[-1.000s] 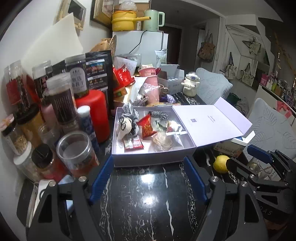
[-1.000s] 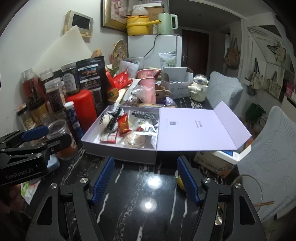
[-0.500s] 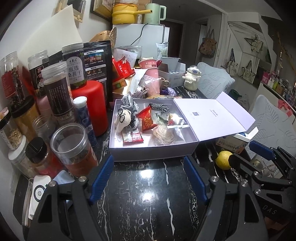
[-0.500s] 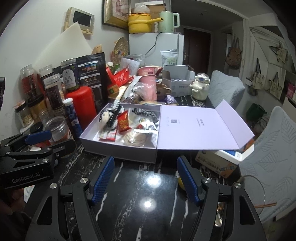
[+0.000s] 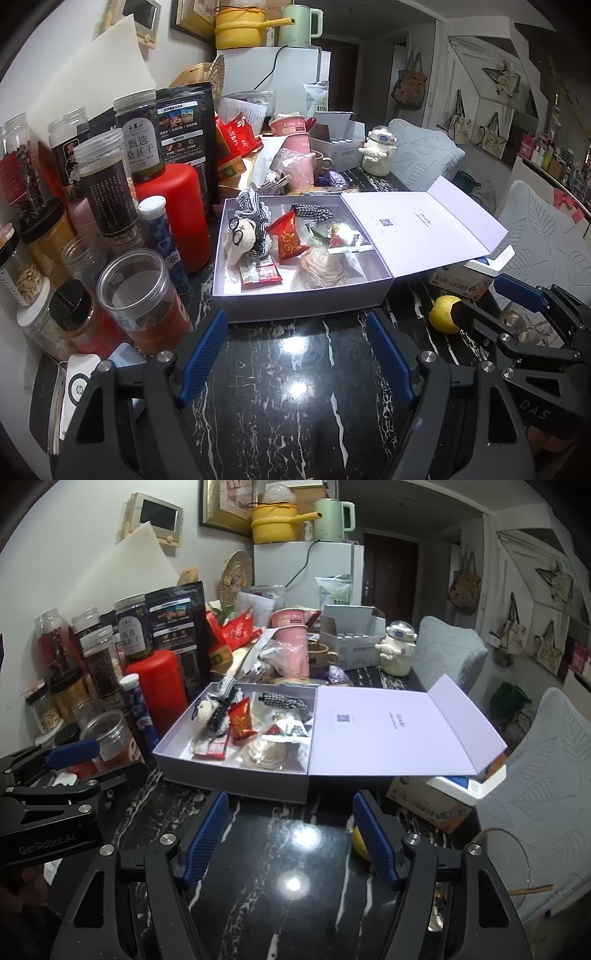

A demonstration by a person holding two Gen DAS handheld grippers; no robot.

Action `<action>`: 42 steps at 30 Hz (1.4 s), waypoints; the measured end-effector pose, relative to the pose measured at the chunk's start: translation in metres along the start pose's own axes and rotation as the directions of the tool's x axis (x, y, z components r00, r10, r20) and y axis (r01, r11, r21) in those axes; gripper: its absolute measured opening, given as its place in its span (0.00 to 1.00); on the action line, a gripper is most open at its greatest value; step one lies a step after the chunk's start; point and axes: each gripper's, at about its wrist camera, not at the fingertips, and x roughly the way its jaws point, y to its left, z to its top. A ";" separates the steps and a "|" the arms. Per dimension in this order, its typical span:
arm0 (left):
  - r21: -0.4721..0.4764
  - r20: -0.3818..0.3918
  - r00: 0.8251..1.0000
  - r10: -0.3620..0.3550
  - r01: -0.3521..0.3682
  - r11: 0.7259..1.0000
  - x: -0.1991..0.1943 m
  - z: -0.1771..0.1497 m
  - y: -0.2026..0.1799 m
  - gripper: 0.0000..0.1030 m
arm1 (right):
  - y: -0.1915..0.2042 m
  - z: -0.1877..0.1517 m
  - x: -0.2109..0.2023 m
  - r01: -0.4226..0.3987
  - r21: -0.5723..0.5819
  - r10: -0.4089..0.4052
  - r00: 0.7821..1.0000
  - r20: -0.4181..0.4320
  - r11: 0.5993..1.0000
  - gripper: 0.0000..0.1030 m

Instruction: Organize soft objects

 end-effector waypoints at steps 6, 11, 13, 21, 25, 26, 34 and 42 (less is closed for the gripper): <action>-0.001 -0.013 1.000 -0.005 0.005 1.000 0.001 -0.001 -0.001 0.75 | -0.001 0.000 0.000 0.004 -0.002 -0.004 1.000 0.002 1.000 0.69; 0.003 -0.013 1.000 0.002 -0.002 1.000 0.001 -0.001 -0.002 0.75 | -0.002 0.000 -0.002 0.012 -0.005 -0.012 1.000 0.007 1.000 0.69; 0.004 -0.015 1.000 0.002 -0.002 1.000 0.001 -0.001 -0.002 0.75 | -0.002 0.000 -0.003 0.014 -0.006 -0.014 1.000 0.009 1.000 0.69; 0.012 -0.027 1.000 -0.006 0.007 1.000 0.004 -0.001 -0.004 0.75 | -0.003 0.001 -0.004 0.020 -0.001 -0.020 1.000 0.013 1.000 0.69; 0.019 -0.031 1.000 -0.003 0.004 1.000 0.004 -0.001 -0.005 0.75 | -0.005 0.001 -0.004 0.023 0.004 -0.023 1.000 0.013 1.000 0.69; 0.022 -0.030 1.000 -0.002 0.003 1.000 0.004 -0.001 -0.005 0.75 | -0.005 0.001 -0.004 0.024 0.006 -0.024 1.000 0.012 1.000 0.69; 0.043 -0.033 0.999 0.001 0.000 0.999 0.004 0.000 -0.011 0.75 | -0.009 0.001 -0.005 0.023 0.010 -0.023 1.000 0.014 1.000 0.69; 0.070 -0.055 0.998 0.003 0.001 0.998 0.007 -0.003 -0.019 0.75 | -0.015 -0.003 -0.004 0.032 0.014 -0.032 0.999 0.006 0.999 0.69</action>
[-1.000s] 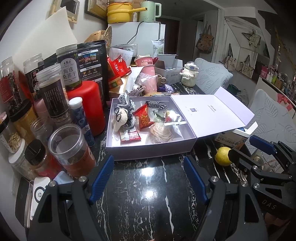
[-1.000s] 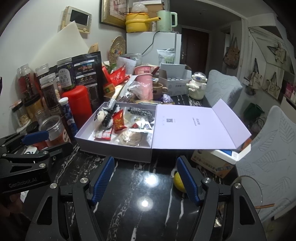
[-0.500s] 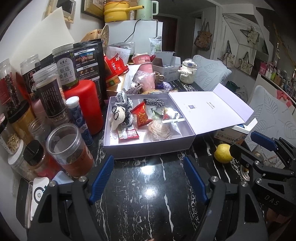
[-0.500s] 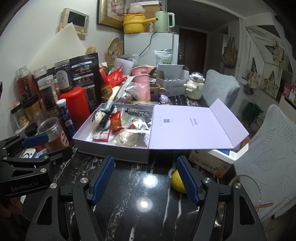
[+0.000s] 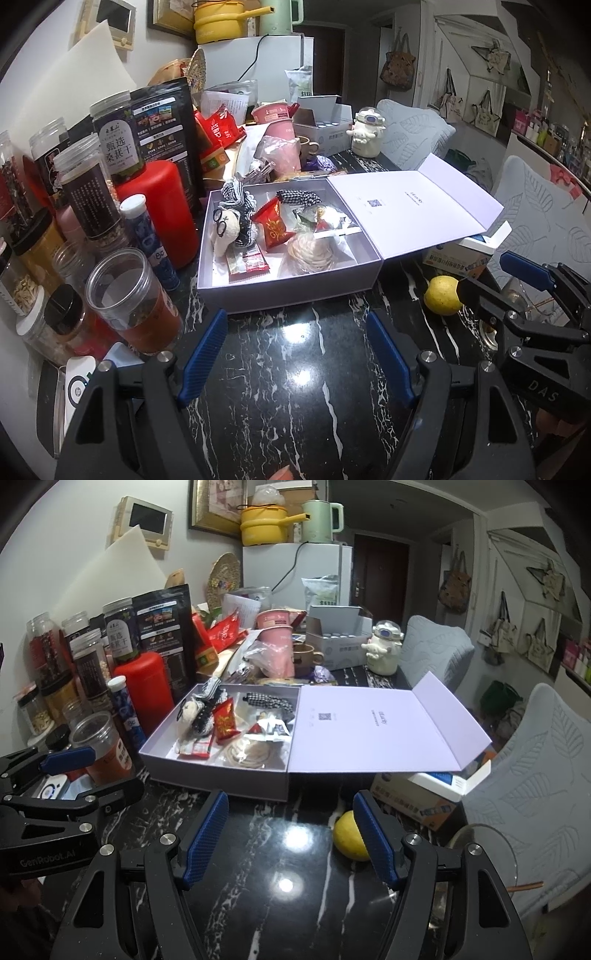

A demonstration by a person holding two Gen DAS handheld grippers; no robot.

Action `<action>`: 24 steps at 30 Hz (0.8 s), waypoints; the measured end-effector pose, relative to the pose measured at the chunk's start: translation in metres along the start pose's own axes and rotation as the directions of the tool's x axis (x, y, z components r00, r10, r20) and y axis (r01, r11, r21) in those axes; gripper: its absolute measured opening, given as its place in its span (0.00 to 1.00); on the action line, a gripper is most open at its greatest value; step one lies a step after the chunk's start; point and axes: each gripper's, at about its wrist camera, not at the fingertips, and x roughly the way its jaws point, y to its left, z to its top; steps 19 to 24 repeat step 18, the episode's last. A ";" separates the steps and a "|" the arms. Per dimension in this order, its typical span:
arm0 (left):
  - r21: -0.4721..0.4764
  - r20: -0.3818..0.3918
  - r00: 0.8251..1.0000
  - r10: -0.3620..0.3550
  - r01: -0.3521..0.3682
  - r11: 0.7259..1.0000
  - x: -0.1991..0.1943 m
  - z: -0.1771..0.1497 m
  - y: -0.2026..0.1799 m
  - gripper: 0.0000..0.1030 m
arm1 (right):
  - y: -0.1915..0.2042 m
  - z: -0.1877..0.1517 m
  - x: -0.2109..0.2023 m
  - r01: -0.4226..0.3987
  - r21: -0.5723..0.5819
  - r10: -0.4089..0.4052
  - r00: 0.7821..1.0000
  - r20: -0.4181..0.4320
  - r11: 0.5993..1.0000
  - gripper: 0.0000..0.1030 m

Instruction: Organize soft objects

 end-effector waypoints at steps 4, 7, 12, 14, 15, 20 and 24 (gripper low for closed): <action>0.009 0.000 1.000 -0.001 0.001 1.000 -0.001 -0.001 -0.003 0.75 | -0.004 -0.002 0.000 0.001 0.010 -0.001 1.000 -0.005 1.000 0.69; 0.011 -0.003 1.000 -0.001 0.001 1.000 -0.001 -0.001 -0.005 0.75 | -0.007 -0.003 0.001 0.004 0.015 -0.004 1.000 -0.012 1.000 0.69; 0.012 -0.018 1.000 -0.013 0.013 1.000 0.002 -0.002 -0.007 0.75 | -0.008 -0.005 0.003 0.003 0.017 -0.003 1.000 -0.021 1.000 0.69; 0.006 -0.022 1.000 -0.018 0.019 1.000 0.004 -0.002 -0.007 0.75 | -0.008 -0.005 0.003 0.002 0.022 -0.002 1.000 -0.023 1.000 0.69; 0.003 -0.022 1.000 -0.018 0.018 1.000 0.005 -0.002 -0.007 0.75 | -0.009 -0.006 0.004 0.001 0.027 0.000 1.000 -0.024 1.000 0.69; 0.001 -0.025 1.000 -0.015 0.015 1.000 0.008 -0.003 -0.007 0.75 | -0.010 -0.008 0.007 -0.001 0.035 0.002 0.999 -0.033 0.999 0.69; 0.001 -0.025 1.000 -0.015 0.015 1.000 0.008 -0.003 -0.007 0.75 | -0.010 -0.008 0.007 -0.001 0.035 0.002 0.999 -0.033 0.999 0.69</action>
